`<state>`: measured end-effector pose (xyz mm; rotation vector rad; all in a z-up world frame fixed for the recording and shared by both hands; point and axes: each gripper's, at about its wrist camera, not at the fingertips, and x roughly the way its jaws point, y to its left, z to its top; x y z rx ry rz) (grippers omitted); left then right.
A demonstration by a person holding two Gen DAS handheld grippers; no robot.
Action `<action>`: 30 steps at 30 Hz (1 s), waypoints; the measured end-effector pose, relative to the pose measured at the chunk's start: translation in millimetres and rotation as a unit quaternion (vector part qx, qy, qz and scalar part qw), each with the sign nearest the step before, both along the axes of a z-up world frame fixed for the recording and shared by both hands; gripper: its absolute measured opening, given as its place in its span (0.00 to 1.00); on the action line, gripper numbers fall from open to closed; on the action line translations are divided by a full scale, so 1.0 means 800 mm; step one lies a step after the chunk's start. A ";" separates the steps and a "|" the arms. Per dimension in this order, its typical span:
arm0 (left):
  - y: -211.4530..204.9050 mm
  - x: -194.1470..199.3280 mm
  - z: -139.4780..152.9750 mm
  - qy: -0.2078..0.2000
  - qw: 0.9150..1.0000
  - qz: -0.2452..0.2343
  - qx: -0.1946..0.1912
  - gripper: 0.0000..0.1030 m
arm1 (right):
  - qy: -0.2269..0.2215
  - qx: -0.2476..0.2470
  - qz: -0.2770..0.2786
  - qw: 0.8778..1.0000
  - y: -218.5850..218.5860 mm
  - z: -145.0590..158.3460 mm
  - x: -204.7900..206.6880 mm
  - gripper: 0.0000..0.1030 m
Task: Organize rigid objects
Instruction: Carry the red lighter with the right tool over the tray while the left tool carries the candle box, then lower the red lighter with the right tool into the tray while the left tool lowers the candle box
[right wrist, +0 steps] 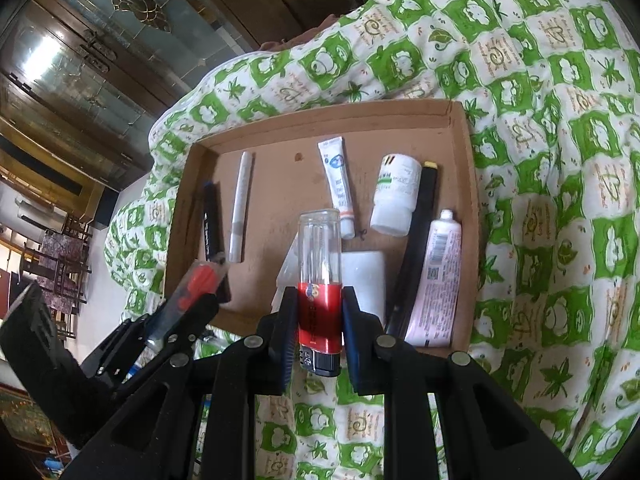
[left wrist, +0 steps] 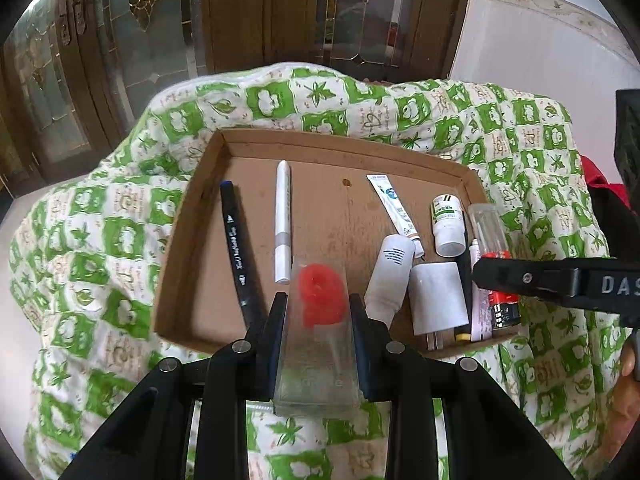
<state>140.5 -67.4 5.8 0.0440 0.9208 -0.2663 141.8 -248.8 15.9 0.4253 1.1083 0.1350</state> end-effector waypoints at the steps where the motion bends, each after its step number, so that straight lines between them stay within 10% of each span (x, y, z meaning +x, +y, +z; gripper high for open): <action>1: -0.001 0.003 -0.003 0.002 1.000 0.000 -0.002 0.29 | -0.001 0.000 0.001 1.000 0.000 0.000 0.003 0.20; 30: -0.010 0.069 -0.050 0.027 0.999 0.003 -0.035 0.29 | -0.015 0.048 0.039 0.998 0.017 -0.022 0.100 0.20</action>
